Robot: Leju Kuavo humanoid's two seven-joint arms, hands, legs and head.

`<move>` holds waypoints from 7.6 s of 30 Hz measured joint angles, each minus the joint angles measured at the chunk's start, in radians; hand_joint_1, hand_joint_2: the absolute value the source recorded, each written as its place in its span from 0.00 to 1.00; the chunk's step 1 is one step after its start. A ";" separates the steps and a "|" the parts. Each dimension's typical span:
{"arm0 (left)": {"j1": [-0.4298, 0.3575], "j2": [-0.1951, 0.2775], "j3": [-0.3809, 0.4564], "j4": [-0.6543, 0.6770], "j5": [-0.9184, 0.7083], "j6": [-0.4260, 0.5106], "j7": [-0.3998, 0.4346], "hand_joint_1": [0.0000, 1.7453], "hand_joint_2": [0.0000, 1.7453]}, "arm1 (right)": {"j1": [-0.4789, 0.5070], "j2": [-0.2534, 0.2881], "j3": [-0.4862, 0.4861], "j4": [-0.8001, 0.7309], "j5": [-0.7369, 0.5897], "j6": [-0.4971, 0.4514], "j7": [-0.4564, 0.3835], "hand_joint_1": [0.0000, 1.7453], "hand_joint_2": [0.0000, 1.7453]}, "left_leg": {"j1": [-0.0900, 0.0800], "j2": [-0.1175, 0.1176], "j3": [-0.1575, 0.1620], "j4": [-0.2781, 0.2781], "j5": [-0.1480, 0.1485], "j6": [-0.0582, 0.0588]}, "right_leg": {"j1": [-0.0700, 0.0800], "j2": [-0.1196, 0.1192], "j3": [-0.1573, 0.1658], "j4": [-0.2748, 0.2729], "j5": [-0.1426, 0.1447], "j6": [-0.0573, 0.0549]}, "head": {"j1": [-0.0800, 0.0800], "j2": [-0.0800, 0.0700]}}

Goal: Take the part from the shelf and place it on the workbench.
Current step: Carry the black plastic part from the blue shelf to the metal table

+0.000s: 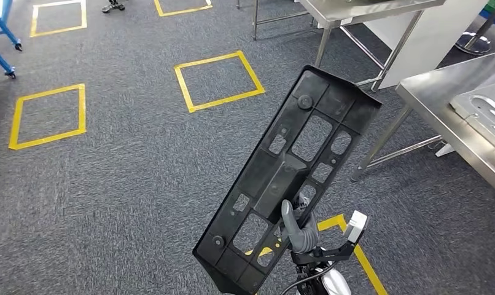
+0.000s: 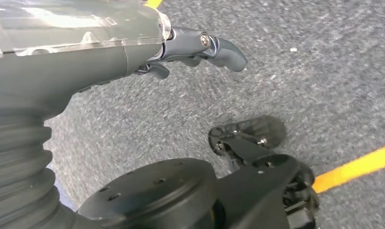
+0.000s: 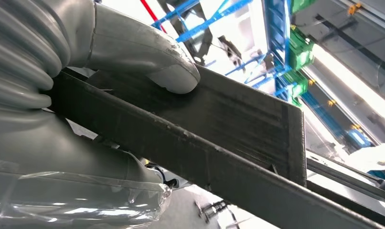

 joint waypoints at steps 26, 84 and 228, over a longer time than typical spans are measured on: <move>0.006 0.009 0.000 0.000 -0.007 0.000 0.003 0.00 1.00 | -0.009 0.007 -0.019 0.019 0.011 0.040 -0.014 1.00 1.00 | 0.000 -0.049 -0.010 0.037 -0.025 -0.029 | -0.004 0.043 0.032 -0.060 0.046 -0.013 | 0.003 0.000; 0.009 0.007 0.037 0.001 -0.043 -0.018 -0.005 0.00 1.00 | 0.014 -0.019 0.160 -0.361 0.448 -0.306 -0.139 1.00 1.00 | 0.007 0.021 -0.060 0.156 -0.055 -0.046 | -0.004 -0.017 0.051 -0.063 0.042 -0.020 | 0.020 0.000; -0.005 -0.018 0.135 0.002 -0.091 -0.005 0.041 0.00 1.00 | -0.192 -0.097 0.326 -0.455 0.424 -0.384 -0.092 1.00 1.00 | -0.003 0.014 -0.063 0.034 0.044 -0.029 | 0.001 -0.058 0.072 -0.075 0.030 -0.022 | 0.025 0.000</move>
